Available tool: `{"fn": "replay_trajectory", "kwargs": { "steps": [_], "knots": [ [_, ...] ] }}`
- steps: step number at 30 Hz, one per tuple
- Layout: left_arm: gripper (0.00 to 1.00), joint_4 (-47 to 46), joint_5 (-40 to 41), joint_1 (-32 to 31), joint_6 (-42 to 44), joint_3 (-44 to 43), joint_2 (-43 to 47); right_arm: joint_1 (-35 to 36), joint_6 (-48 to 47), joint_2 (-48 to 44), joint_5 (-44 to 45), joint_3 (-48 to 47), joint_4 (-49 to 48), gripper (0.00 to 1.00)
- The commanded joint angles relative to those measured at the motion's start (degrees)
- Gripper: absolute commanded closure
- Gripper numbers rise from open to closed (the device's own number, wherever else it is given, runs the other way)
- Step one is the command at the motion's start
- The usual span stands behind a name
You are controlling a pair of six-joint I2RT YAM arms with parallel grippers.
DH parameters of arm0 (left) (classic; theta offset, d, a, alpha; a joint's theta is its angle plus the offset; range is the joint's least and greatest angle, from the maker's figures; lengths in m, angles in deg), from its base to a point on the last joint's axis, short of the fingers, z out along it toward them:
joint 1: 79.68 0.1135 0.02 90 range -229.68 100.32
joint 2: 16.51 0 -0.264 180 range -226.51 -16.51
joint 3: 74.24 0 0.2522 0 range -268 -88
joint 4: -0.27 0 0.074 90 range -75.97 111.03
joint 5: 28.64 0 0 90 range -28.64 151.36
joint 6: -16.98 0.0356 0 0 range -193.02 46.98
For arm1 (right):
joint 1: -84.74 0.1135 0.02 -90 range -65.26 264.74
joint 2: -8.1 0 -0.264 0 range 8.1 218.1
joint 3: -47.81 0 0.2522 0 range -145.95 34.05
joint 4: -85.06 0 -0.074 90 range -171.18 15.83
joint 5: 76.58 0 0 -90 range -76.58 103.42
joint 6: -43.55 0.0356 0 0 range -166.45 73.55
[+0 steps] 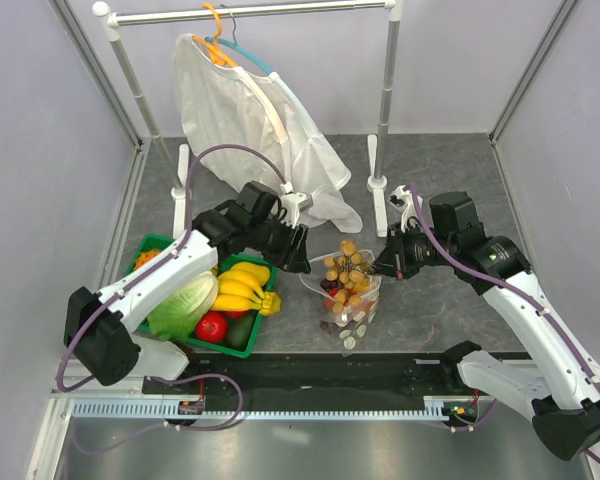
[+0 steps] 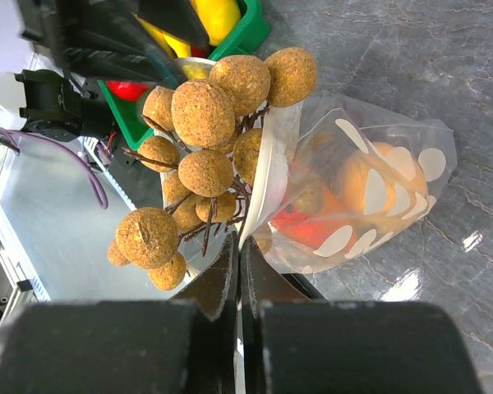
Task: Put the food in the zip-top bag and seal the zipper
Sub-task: Adjust the zipper food storage bag at the center of the board.
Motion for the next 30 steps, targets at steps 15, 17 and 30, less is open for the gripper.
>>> {"fn": "replay_trajectory", "kwargs": {
  "steps": [15, 17, 30],
  "knots": [
    [0.98, 9.2, -9.3, -7.0, 0.8, -16.1, 1.8, -0.2, -6.6, 4.5, 0.3, -11.1, 6.2, 1.0],
    [0.98, 9.2, -1.9, -6.8, 0.8, -15.5, 0.3, -0.2, -8.4, 5.3, 3.7, -10.7, 6.0, 1.0],
    [0.98, 4.5, 0.6, -3.1, 5.8, -8.1, 3.8, -0.1, -9.6, 5.5, 2.1, -4.9, 3.9, 1.0]
  ]
}}
